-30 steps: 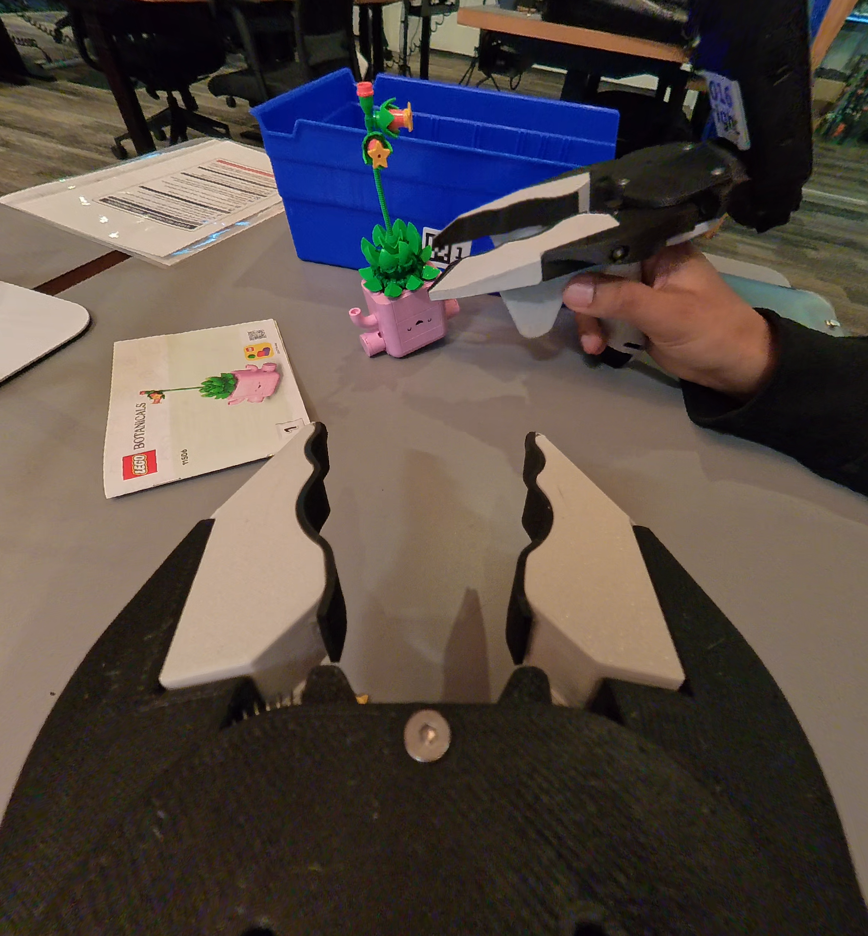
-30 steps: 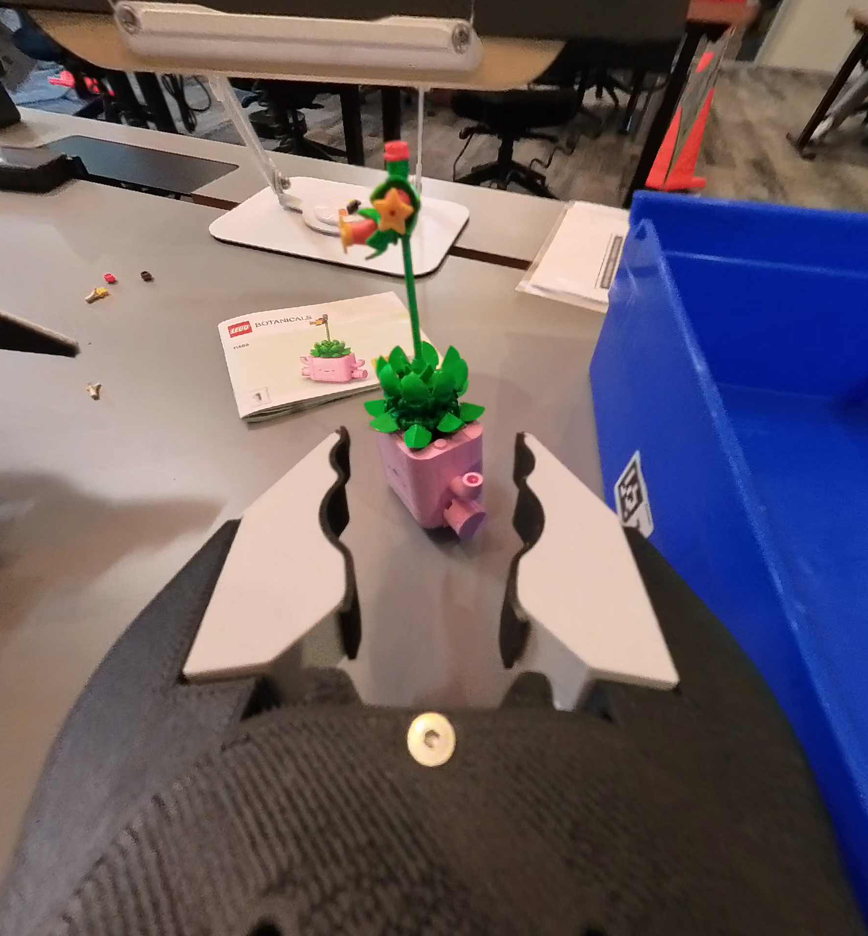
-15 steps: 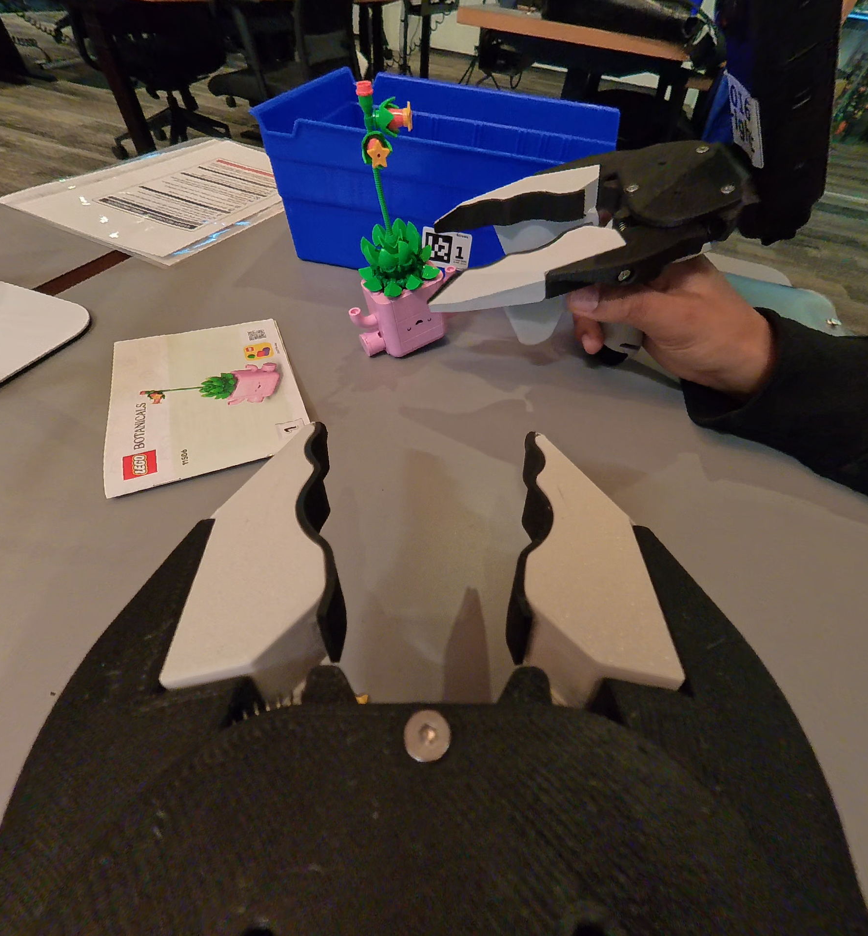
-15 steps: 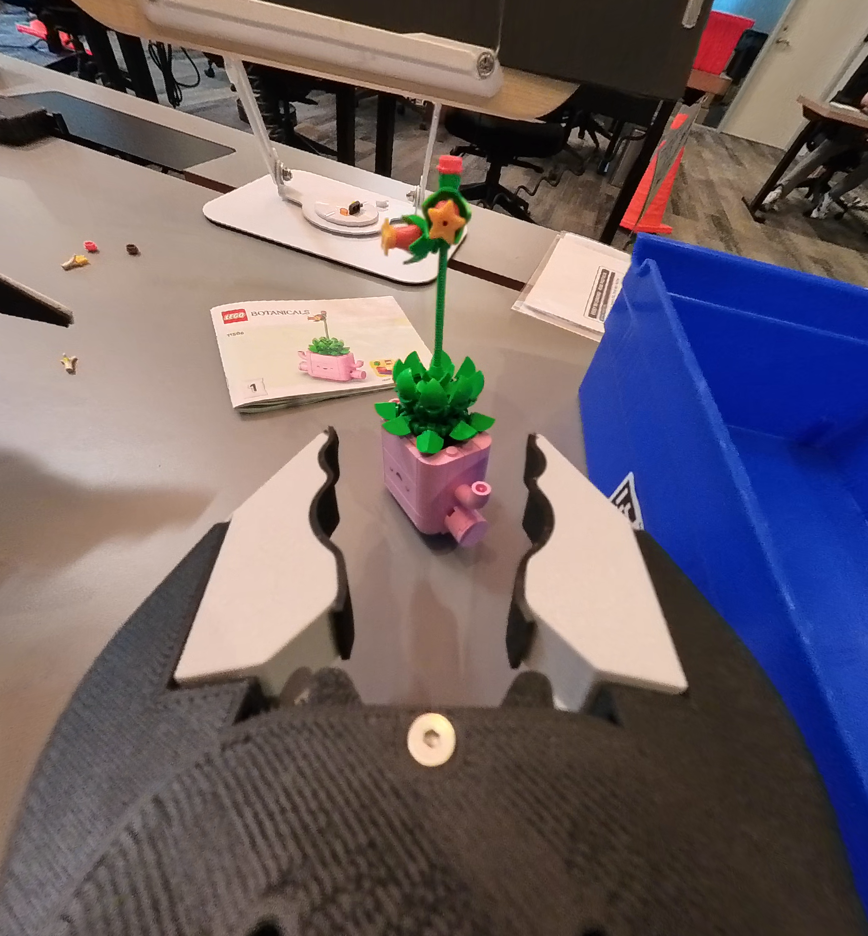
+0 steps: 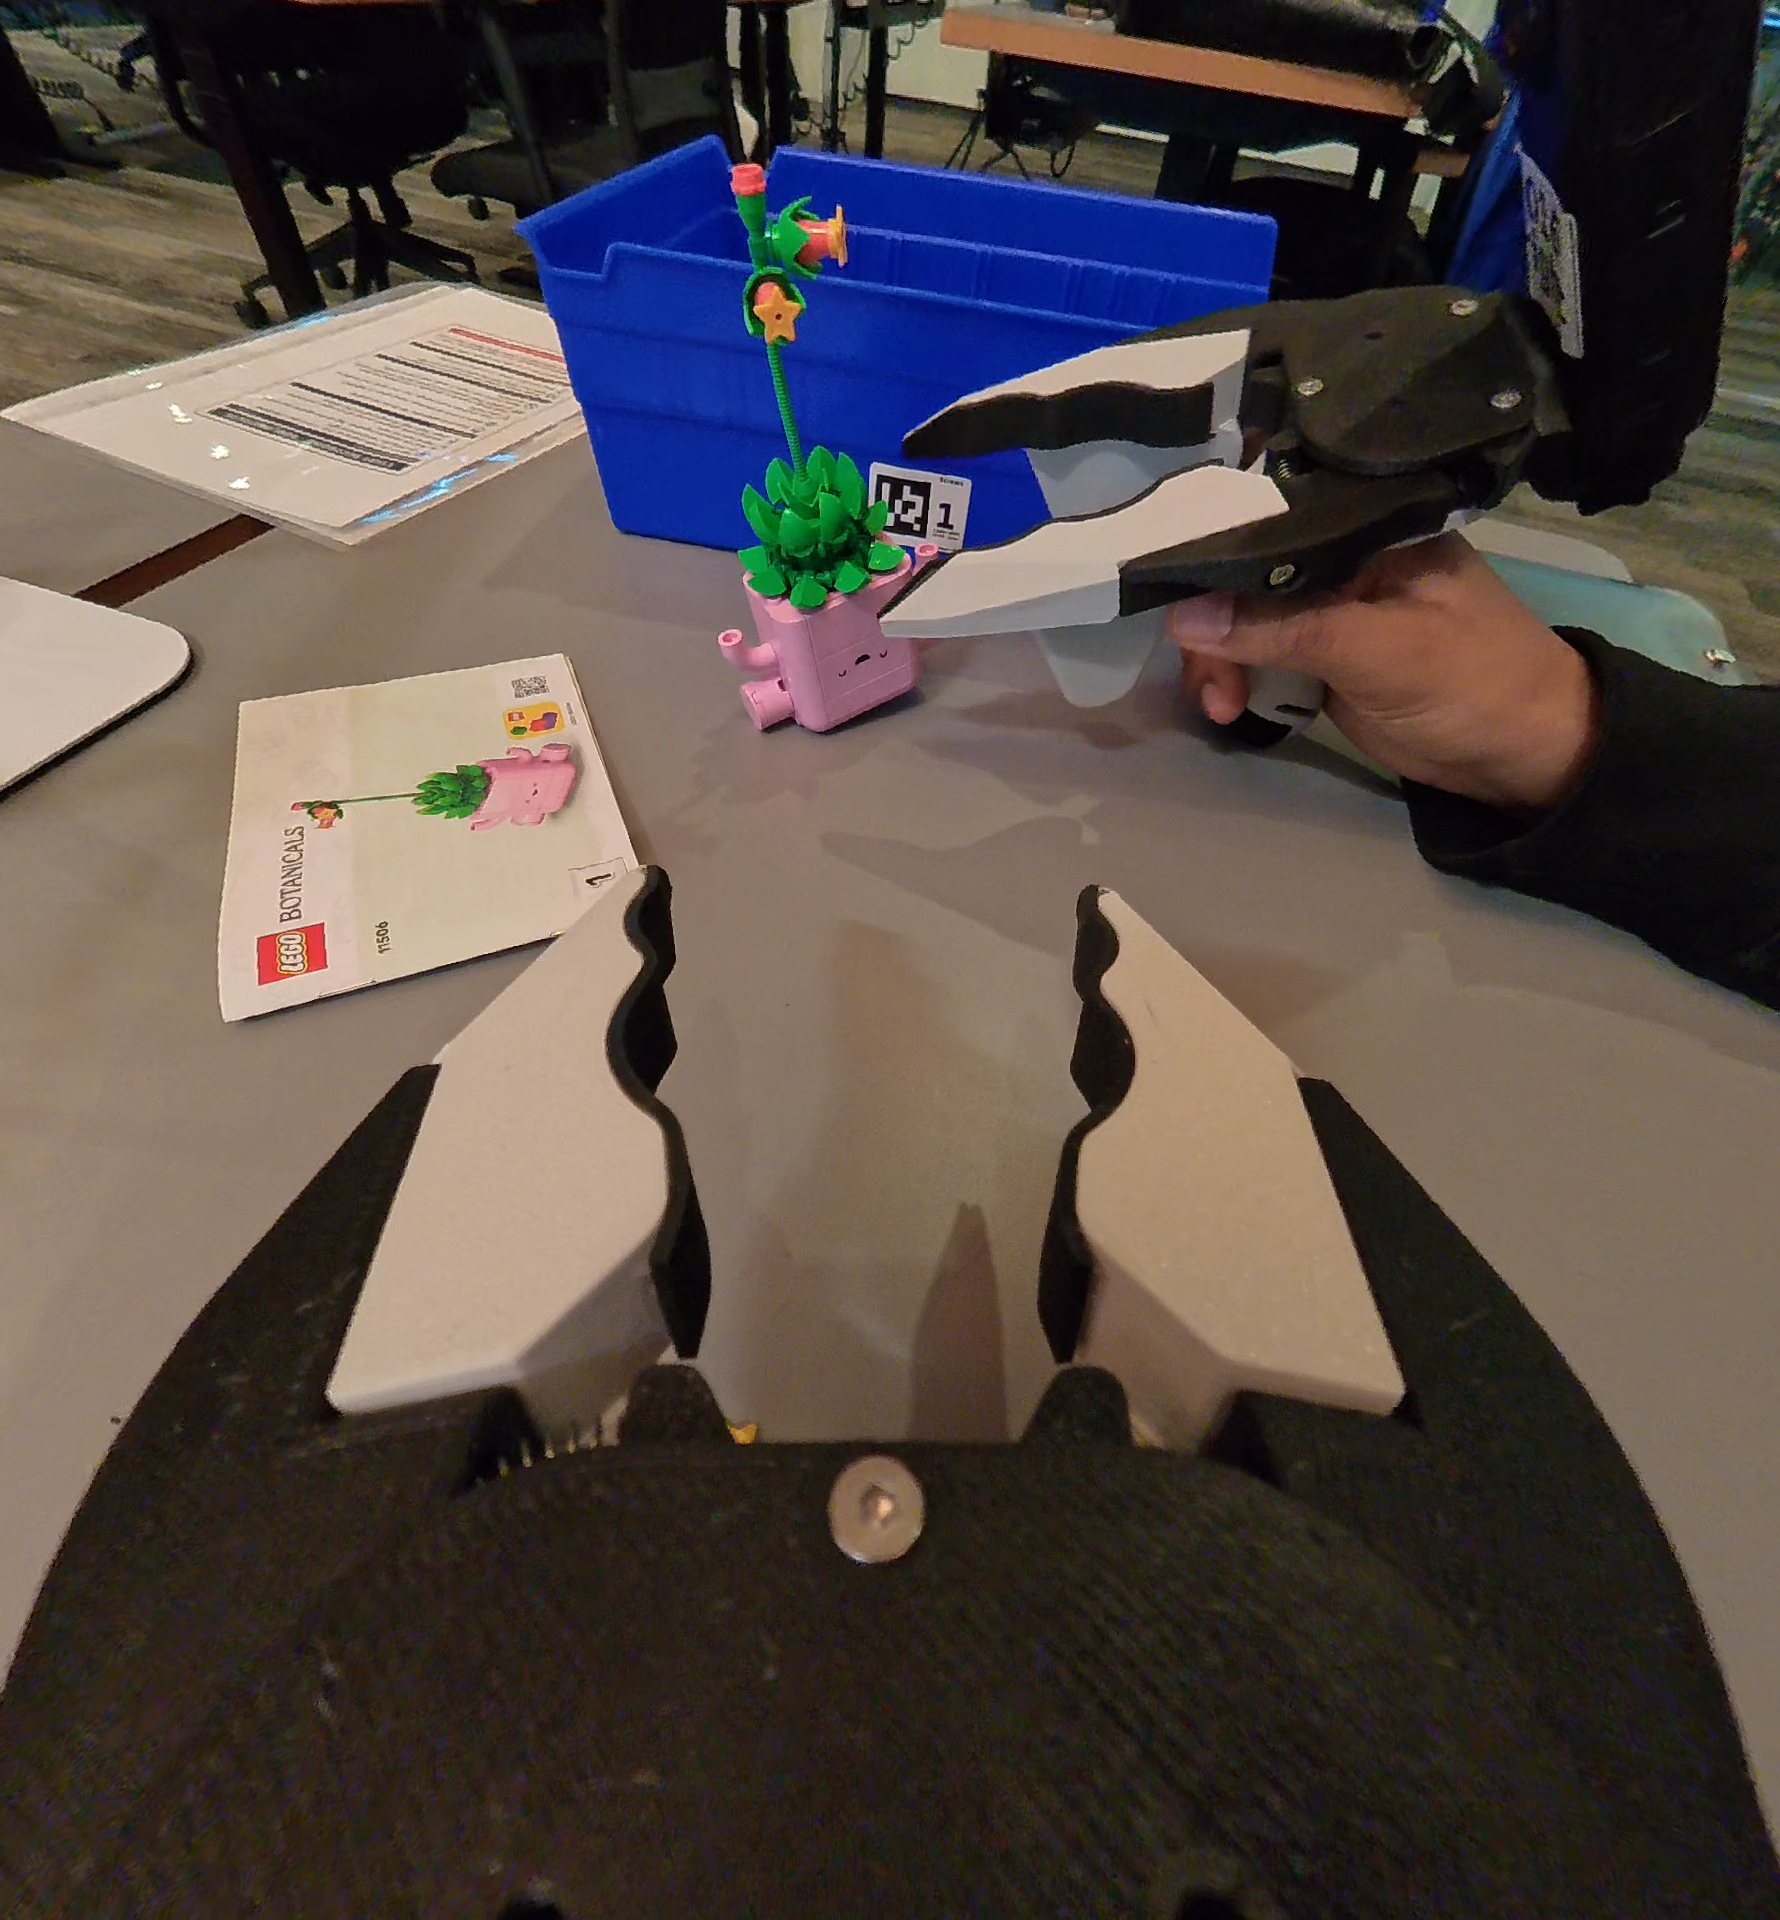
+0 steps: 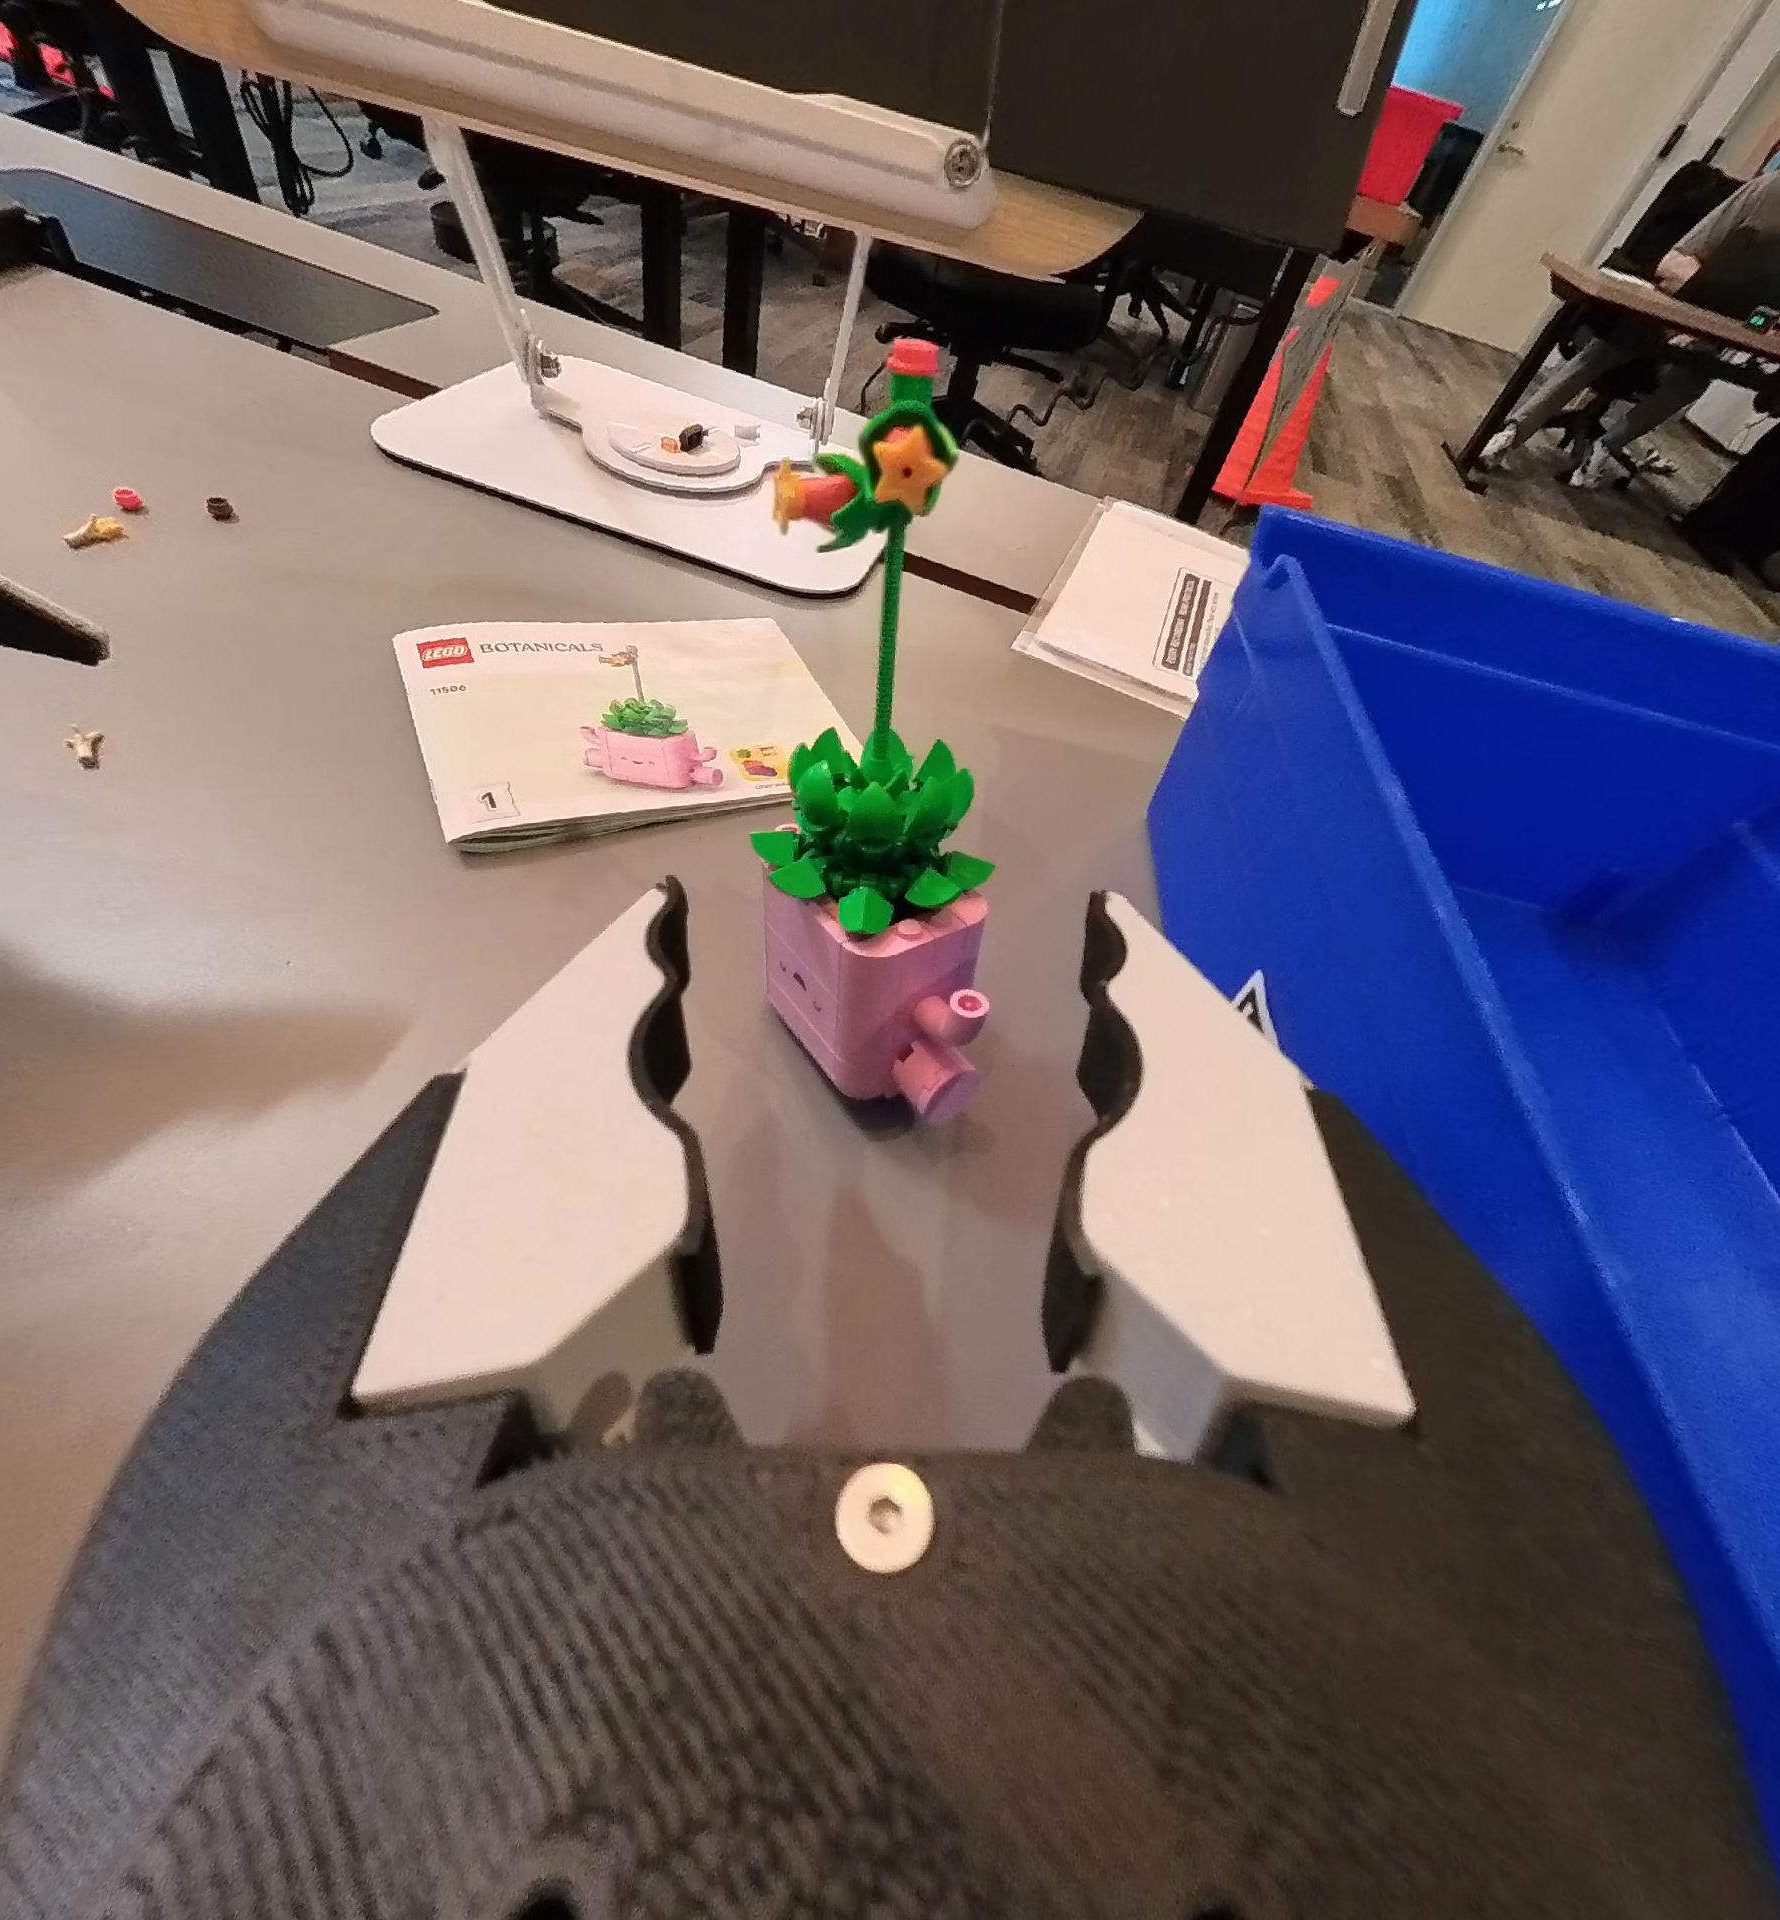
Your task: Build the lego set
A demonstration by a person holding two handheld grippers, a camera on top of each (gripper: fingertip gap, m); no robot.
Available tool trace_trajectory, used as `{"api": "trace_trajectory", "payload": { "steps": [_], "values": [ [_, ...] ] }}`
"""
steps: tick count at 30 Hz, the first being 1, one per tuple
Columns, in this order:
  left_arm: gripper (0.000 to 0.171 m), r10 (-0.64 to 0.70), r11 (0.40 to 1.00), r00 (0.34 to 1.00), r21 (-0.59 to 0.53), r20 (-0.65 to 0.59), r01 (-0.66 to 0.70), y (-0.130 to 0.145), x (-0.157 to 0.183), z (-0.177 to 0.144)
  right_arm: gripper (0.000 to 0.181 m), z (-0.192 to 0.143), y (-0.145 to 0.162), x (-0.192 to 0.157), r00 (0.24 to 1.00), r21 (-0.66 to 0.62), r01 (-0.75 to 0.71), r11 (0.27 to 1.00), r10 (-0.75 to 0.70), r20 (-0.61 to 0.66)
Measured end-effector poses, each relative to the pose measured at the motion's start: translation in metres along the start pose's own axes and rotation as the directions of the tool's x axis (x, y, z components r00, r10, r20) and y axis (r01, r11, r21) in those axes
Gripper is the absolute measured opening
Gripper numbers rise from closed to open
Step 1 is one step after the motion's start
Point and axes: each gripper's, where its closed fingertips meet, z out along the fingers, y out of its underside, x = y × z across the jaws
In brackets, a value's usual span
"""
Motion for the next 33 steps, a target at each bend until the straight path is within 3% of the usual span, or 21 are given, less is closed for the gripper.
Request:
{"api": "trace_trajectory", "payload": {
  "steps": [28,30,33],
  "values": [
    [0.076,0.059,0.998,0.998,-0.039,0.034,-0.058,0.005,0.000,0.002,0.071,-0.004,-0.006,0.001,1.000,0.048,0.005,0.999,-0.004,-0.017],
    [0.075,0.061,0.996,0.997,-0.067,0.046,-0.058,0.008,-0.001,0.001,0.066,-0.008,-0.009,0.003,1.000,0.071,0.007,0.997,-0.005,-0.031],
    [0.055,0.104,0.985,0.989,-0.148,0.104,-0.088,0.014,-0.009,-0.005,0.036,-0.026,-0.029,0.001,1.000,0.176,-0.009,0.984,0.011,-0.009]
  ]
}}
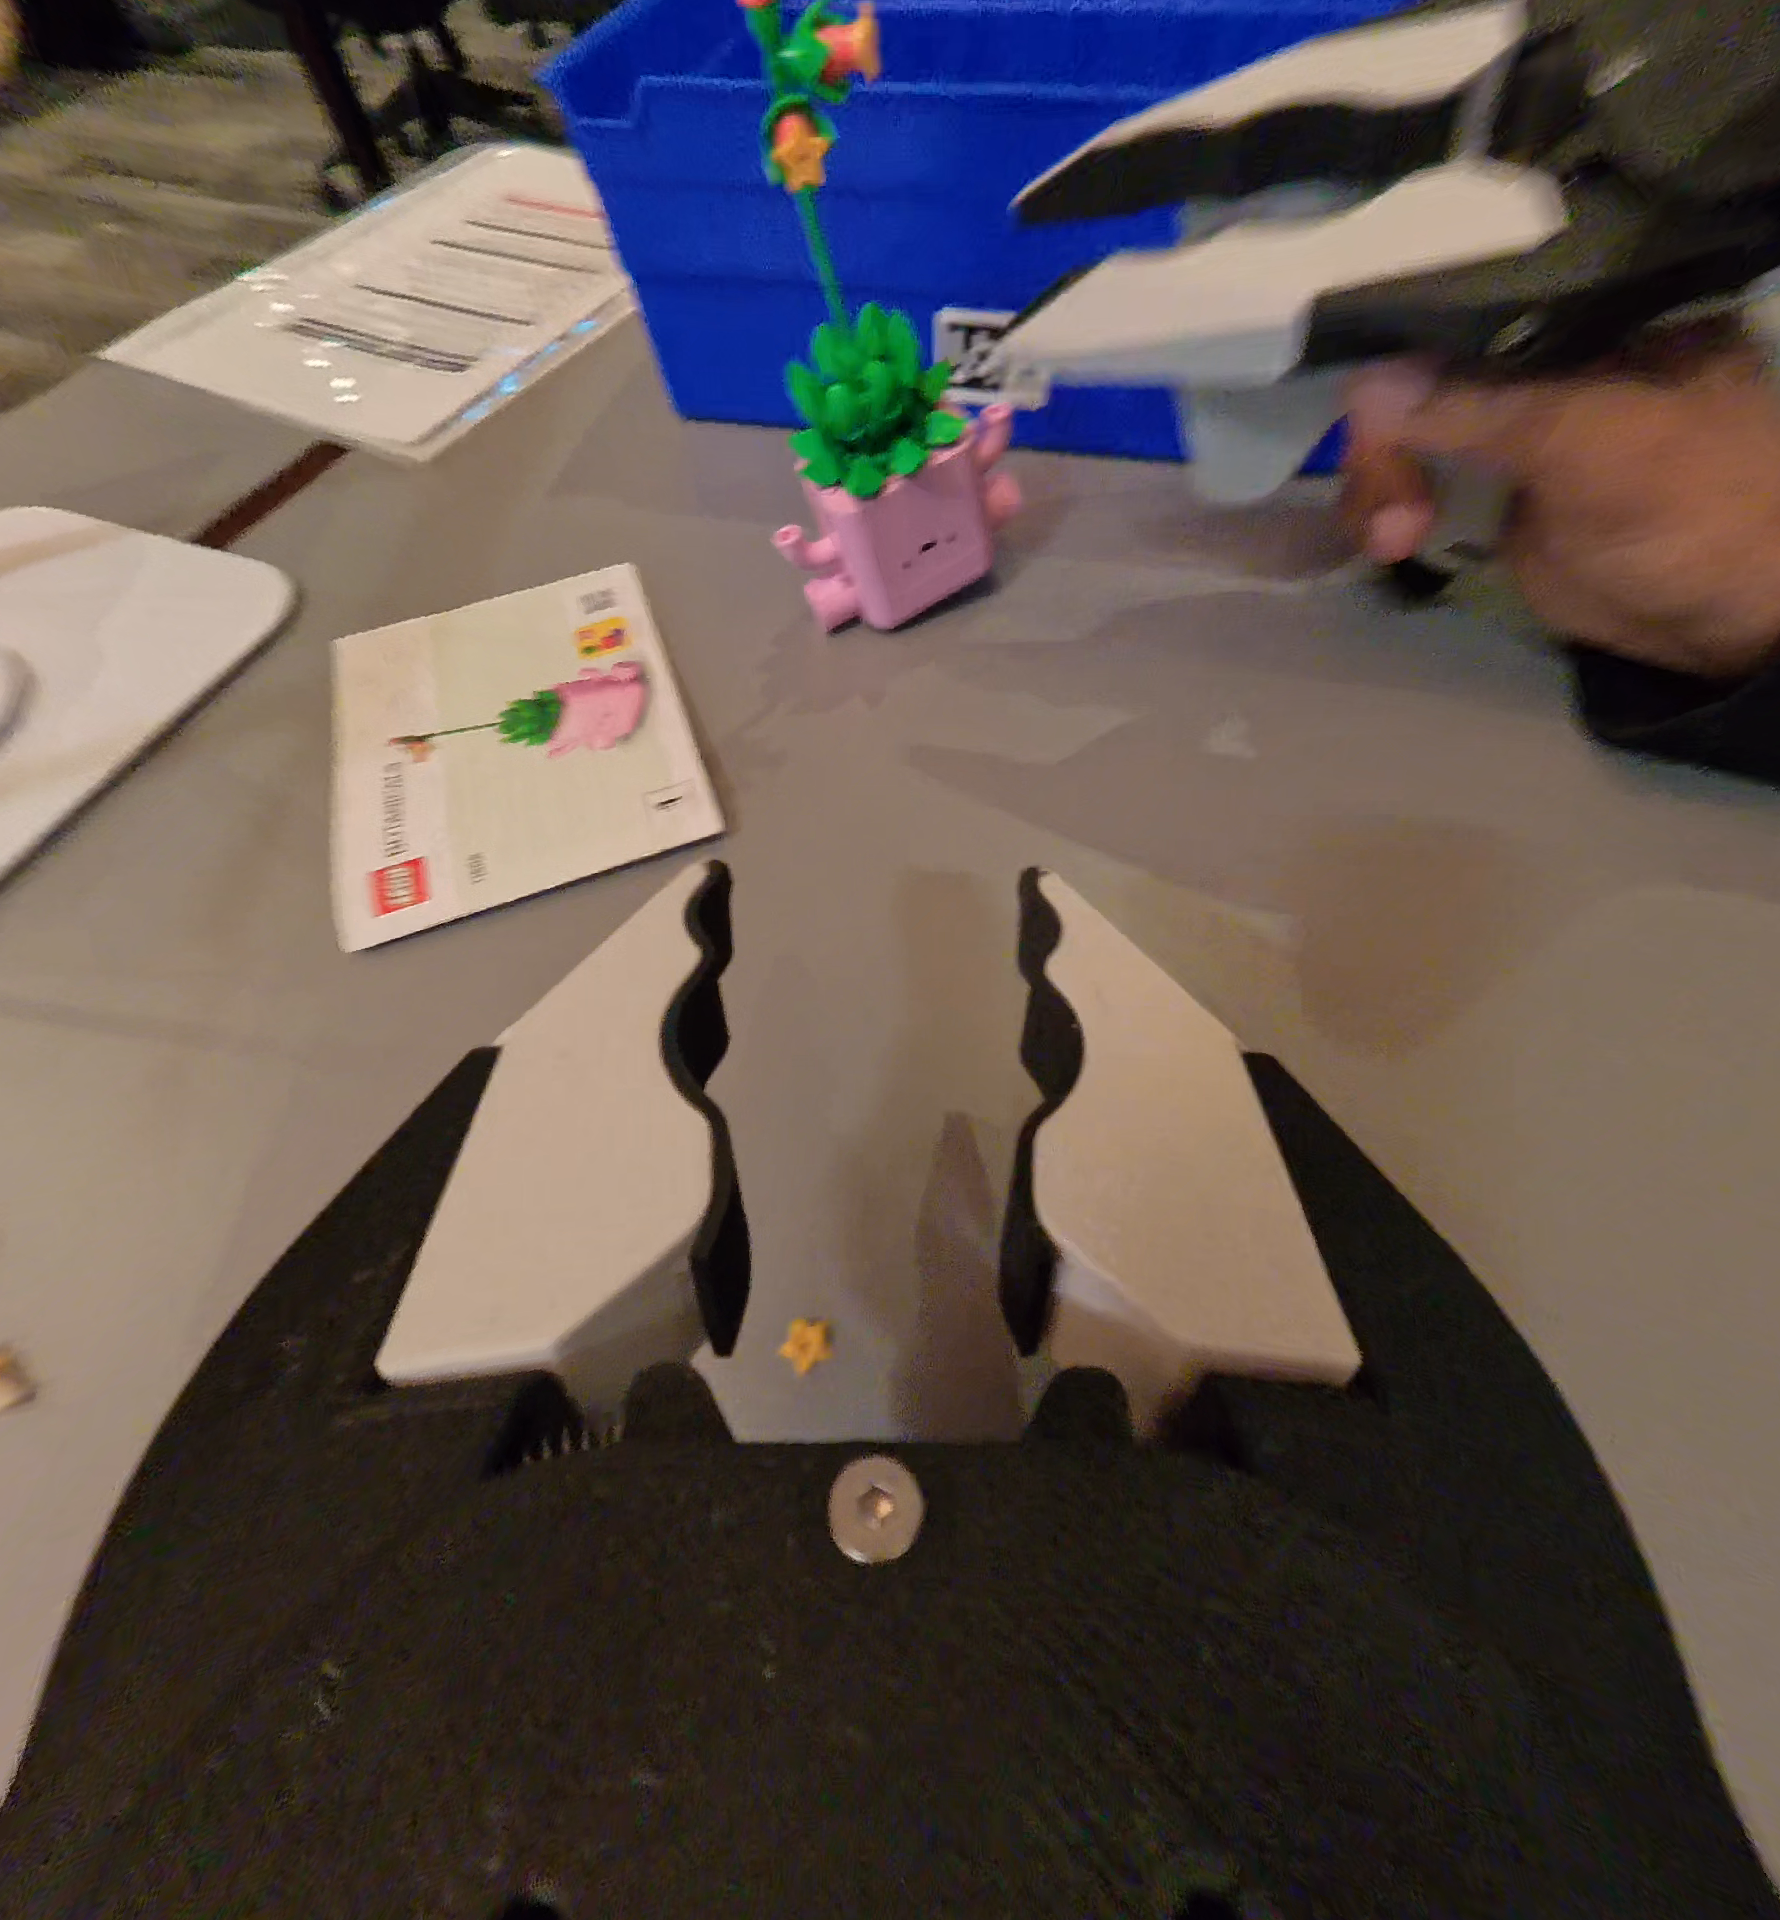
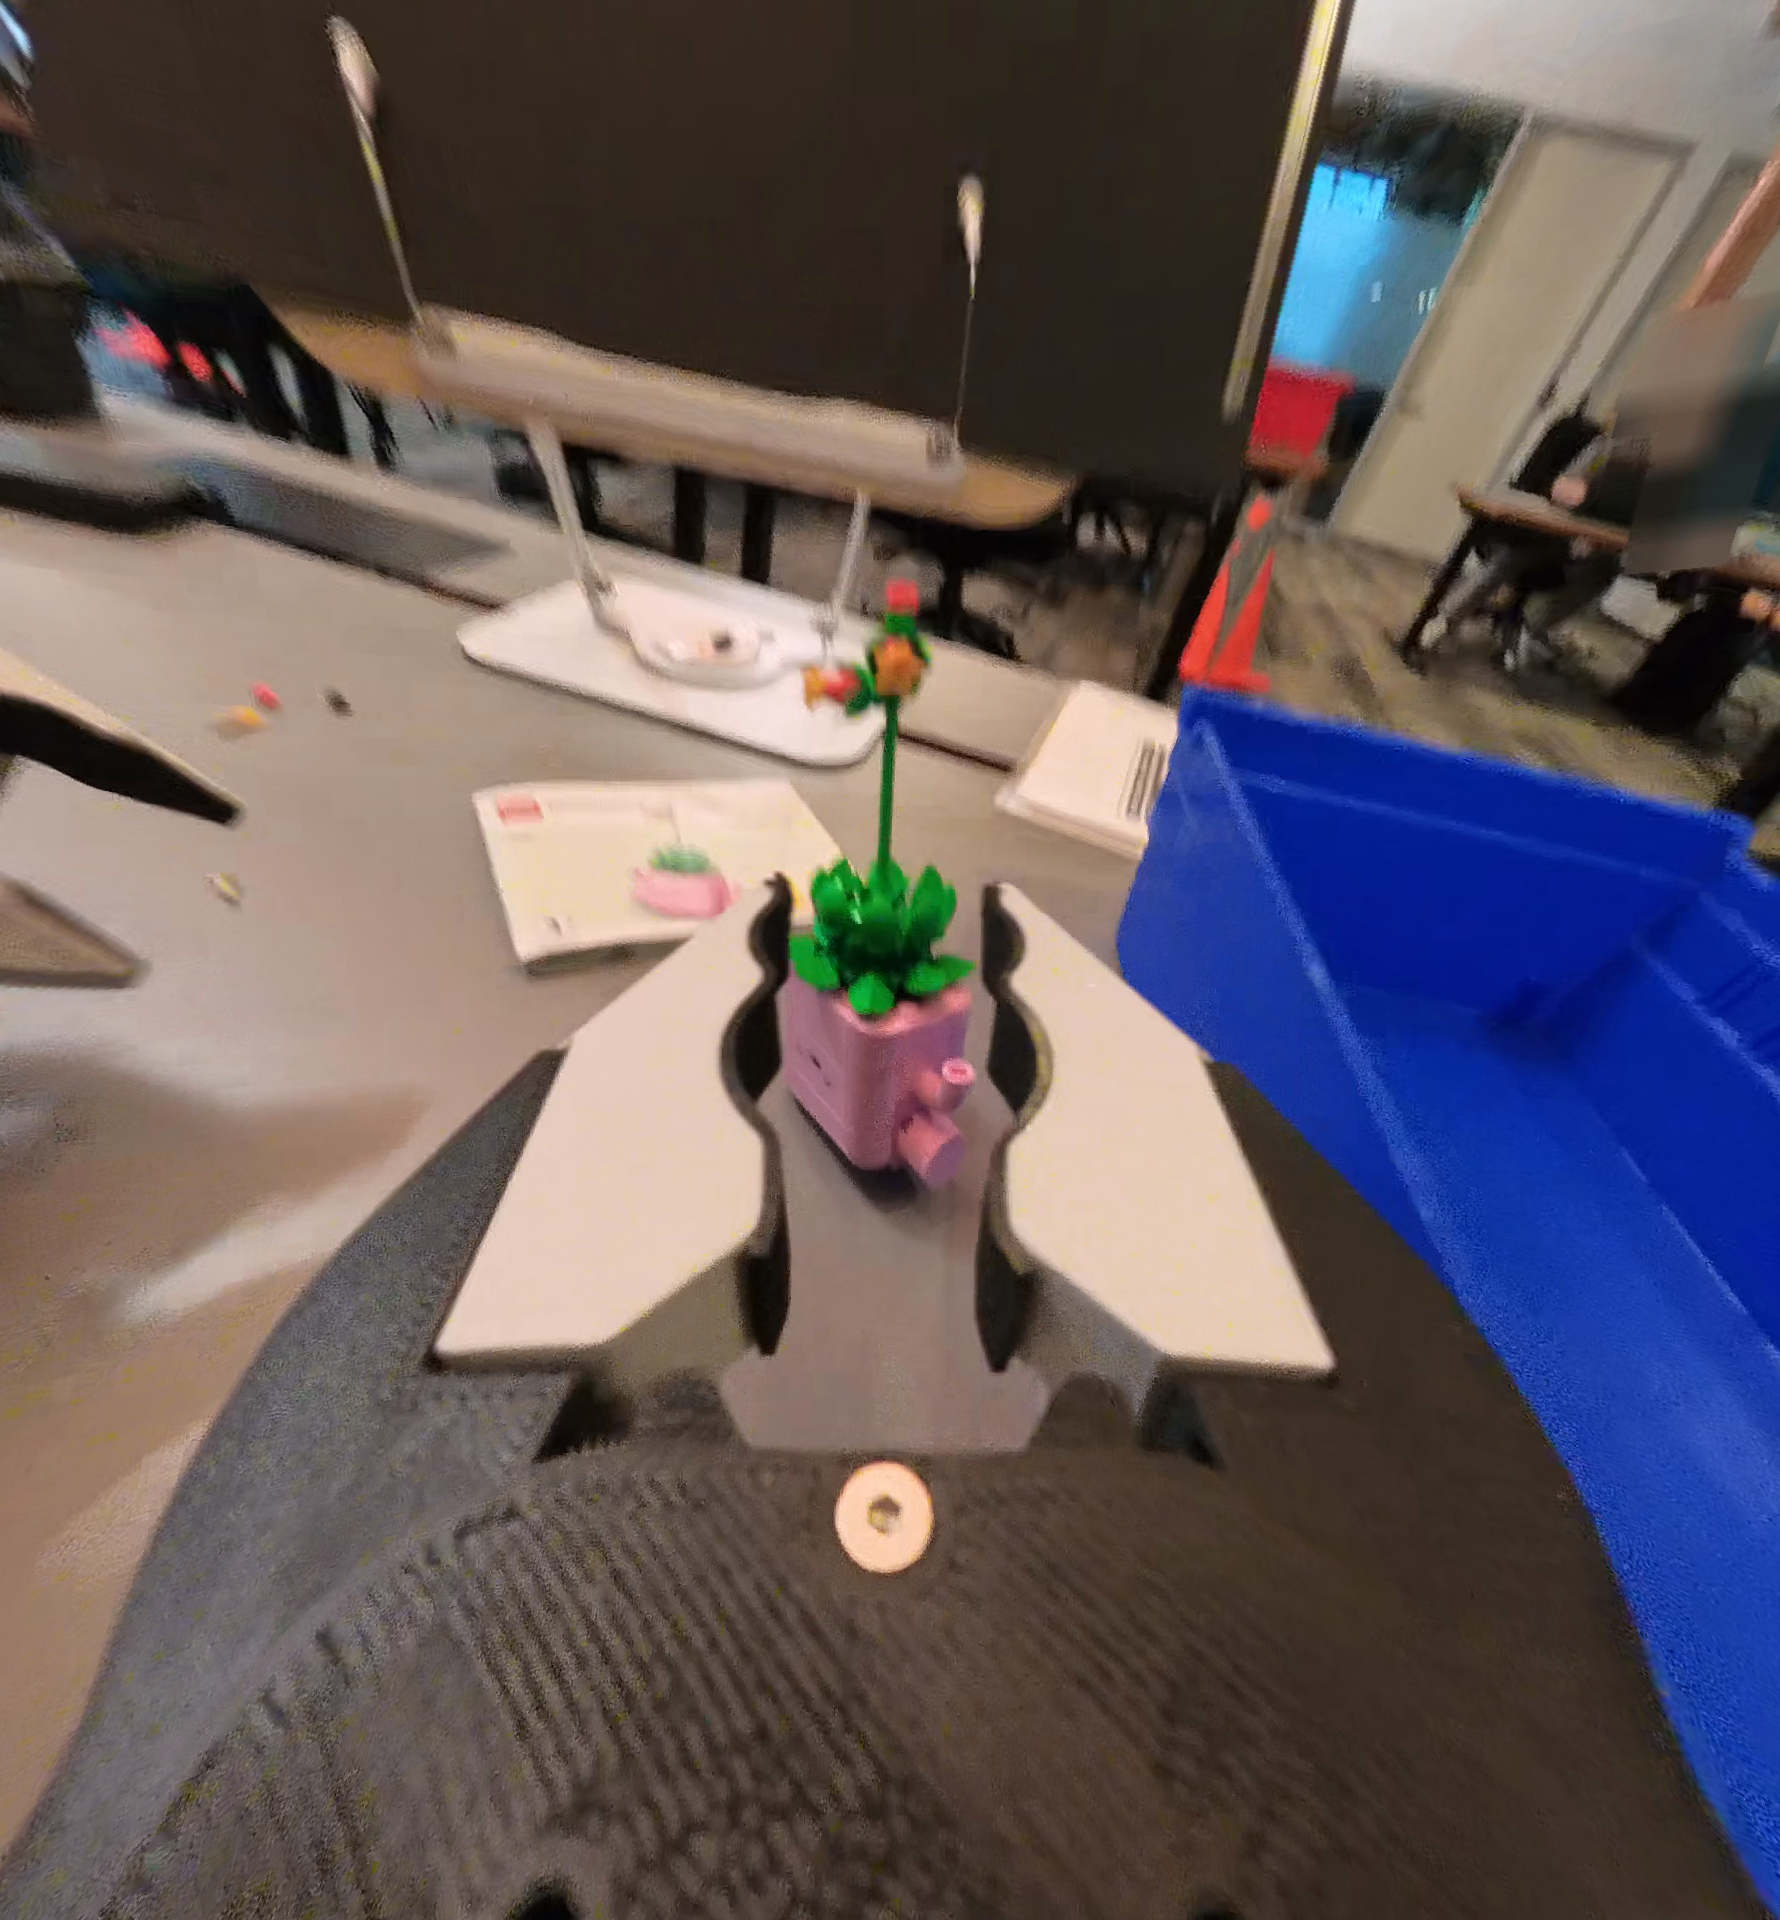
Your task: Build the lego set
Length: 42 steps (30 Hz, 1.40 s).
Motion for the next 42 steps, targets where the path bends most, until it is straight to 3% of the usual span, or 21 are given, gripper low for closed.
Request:
{"api": "trace_trajectory", "payload": {
  "steps": [3,6,10,13,16,26,34,42],
  "values": [
    [0.026,0.082,0.996,0.980,-0.030,0.179,-0.078,-0.001,-0.025,-0.014,0.015,-0.019,-0.033,-0.010,0.999,0.166,0.003,0.986,-0.009,0.034],
    [0.013,0.088,0.996,0.951,-0.013,0.298,-0.088,-0.004,-0.045,-0.027,0.013,-0.028,-0.051,-0.035,0.994,0.248,0.071,0.966,-0.090,0.067],
    [0.000,0.087,0.996,0.886,-0.031,0.455,-0.082,0.000,-0.076,-0.044,0.014,-0.020,-0.050,-0.073,0.978,0.239,0.154,0.959,-0.182,0.099],
    [0.000,0.086,0.996,0.770,-0.034,0.632,-0.083,0.000,-0.109,-0.069,0.013,-0.014,-0.044,-0.097,0.968,0.216,0.156,0.964,-0.192,0.160],
    [0.000,0.104,0.994,0.691,-0.057,0.716,-0.091,0.004,-0.127,-0.083,0.005,-0.008,-0.034,-0.113,0.958,0.161,0.144,0.976,-0.178,0.225],
    [0.000,0.144,0.989,0.657,-0.129,0.740,-0.071,0.018,-0.133,-0.072,0.000,0.008,0.005,-0.114,0.949,-0.033,0.155,0.987,-0.139,0.284],
    [0.000,0.129,0.991,0.668,-0.115,0.733,-0.064,0.018,-0.131,-0.068,0.002,0.007,0.002,-0.107,0.949,-0.030,0.050,0.998,-0.038,0.314],
    [0.000,0.118,0.993,0.668,-0.099,0.734,-0.067,0.017,-0.131,-0.069,0.005,0.006,0.005,-0.114,0.937,-0.041,0.088,0.995,-0.068,0.343]
  ]
}}
